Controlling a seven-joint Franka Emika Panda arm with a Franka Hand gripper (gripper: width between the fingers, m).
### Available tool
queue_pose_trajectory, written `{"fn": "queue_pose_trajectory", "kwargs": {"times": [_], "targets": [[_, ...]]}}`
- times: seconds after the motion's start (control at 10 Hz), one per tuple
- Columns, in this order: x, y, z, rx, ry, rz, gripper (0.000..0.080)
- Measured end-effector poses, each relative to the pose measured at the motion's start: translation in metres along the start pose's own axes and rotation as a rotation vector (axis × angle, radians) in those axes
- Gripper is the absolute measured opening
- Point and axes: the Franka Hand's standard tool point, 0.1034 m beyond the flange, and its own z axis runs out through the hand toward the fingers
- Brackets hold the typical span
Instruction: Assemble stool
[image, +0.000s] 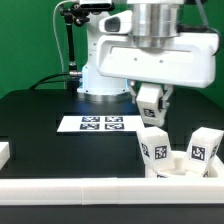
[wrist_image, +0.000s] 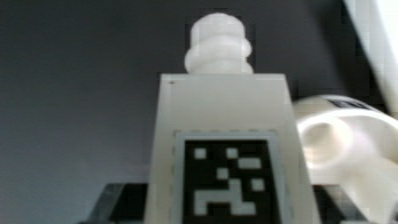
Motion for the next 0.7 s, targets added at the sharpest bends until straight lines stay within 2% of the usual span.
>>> {"fn": "queue_pose_trajectory", "kwargs": {"times": [0.1, 0.3, 0.4, 0.5, 0.6, 0.7], "targets": [[-0.005, -0.005, 0.003, 0.024, 0.045, 0.003, 0.0337], [-0.01, -0.01, 0.005, 0.034, 0.063, -0.018, 0.0337], [-0.01, -0.019, 0.002, 0.042, 0.089, -0.053, 0.0337], [-0.008, -0.038, -0.007, 0.053, 0.113, -0.099, 0.0337], [-0.003, -0.047, -0.012, 0.064, 0.119, -0.122, 0.0337], [-0.004, -0.046, -0.01, 0.065, 0.123, -0.117, 0.0337]]}}
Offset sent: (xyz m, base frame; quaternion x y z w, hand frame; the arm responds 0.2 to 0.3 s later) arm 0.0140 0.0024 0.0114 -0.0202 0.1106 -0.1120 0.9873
